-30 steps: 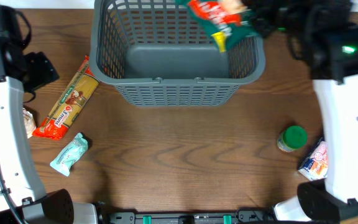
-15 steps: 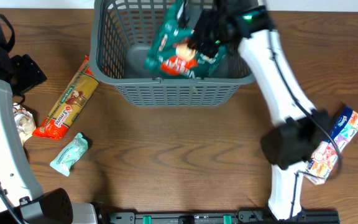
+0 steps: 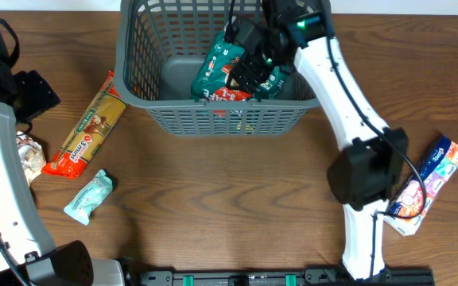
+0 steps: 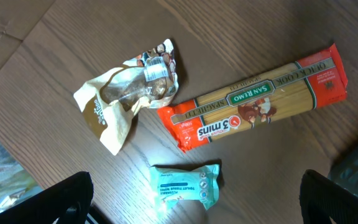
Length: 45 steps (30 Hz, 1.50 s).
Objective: Pack container
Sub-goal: 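Lift the pouch with the right gripper and drop it into the basket, then move the right gripper down toward the small green-lidded jar, then grasp the green-lidded jar around its body with the right gripper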
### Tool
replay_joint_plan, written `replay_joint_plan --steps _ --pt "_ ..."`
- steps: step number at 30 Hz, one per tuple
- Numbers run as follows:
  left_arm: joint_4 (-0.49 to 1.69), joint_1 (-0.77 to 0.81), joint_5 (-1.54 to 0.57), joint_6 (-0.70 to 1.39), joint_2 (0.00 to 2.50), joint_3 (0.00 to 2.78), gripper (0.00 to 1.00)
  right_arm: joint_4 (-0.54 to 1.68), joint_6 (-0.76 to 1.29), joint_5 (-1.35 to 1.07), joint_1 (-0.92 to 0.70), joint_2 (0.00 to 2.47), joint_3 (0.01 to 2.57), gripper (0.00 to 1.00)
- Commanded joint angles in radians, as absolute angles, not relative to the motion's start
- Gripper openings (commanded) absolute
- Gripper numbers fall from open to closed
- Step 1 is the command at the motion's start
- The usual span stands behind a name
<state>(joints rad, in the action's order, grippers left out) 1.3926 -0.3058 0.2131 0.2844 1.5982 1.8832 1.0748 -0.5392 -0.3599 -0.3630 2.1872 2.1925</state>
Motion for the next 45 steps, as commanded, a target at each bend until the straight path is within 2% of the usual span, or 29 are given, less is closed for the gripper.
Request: replay_joint_plan --steps 1,7,13,16,20,26,33,38,45 --pt "1.401 -0.309 0.218 0.289 1.58 1.882 0.91 1.033 -0.327 -0.253 -0.344 2.004 2.237 0.99" --pt "1.399 -0.31 0.218 0.244 1.579 1.882 0.91 1.173 0.118 0.172 -0.263 1.831 2.278 0.99" --pt "1.362 -0.341 0.15 0.177 1.544 1.882 0.92 1.424 0.372 0.175 -0.015 1.705 2.278 0.99" --pt "1.336 -0.37 0.032 0.105 1.52 1.882 0.92 1.542 0.392 0.14 0.115 1.679 2.278 0.99" --pt "1.335 -0.383 -0.025 0.066 1.51 1.882 0.92 1.699 0.39 0.112 0.235 1.676 2.273 0.99" --pt "1.338 -0.381 -0.076 0.019 1.51 1.882 0.92 1.699 0.348 -0.006 0.266 1.595 2.067 0.99" --pt "1.341 -0.381 -0.076 0.011 1.509 1.882 0.92 1.661 0.45 0.036 0.24 1.399 1.628 0.99" --pt "1.341 -0.381 -0.076 0.011 1.509 1.882 0.92 1.412 0.475 0.045 0.242 1.261 1.283 0.99" --pt "1.345 -0.38 -0.076 0.011 1.509 1.882 0.92 1.112 0.474 0.044 0.242 1.263 0.97 0.99"
